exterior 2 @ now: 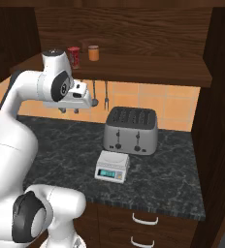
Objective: Pick the yogurt and place it on the digital scale for weighing, and close the cabinet.
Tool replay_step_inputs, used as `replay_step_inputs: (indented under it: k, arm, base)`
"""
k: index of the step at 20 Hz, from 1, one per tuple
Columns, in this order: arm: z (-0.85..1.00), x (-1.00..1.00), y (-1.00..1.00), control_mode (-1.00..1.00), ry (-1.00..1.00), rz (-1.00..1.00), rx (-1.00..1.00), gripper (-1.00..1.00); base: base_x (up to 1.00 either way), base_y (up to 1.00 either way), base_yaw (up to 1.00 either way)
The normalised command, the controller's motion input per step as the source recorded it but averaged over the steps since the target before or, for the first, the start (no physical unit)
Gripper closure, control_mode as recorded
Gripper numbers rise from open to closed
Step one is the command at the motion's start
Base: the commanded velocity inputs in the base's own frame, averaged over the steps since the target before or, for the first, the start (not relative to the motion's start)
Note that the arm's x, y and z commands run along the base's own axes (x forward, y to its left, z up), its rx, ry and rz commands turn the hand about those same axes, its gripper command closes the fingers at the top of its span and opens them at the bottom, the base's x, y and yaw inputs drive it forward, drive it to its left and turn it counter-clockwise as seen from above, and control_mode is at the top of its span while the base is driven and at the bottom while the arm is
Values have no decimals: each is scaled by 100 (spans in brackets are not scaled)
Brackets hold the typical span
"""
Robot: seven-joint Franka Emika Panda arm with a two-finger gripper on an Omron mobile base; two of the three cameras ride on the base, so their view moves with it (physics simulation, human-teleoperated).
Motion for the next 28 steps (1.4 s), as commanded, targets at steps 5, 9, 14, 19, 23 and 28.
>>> replay_step_inputs:
  k: [5,9,14,19,23,28]
  arm:
    - [8,-53,0,-100,-22,0,0,-100]
    - [65,-60,0,-100,-44,-1,0,-100]
    - [86,-39,2,-100,-25,0,0,-100]
    - [87,-17,13,-100,-16,0,0,-100]
    - [76,-3,15,-100,-29,0,0,-100]
    - [33,11,5,-100,-16,0,0,-100]
  base:
    - [0,0,0]
    - [0,0,0]
    - [0,0,0]
    - [0,0,0]
    - [0,0,0]
    - [0,0,0]
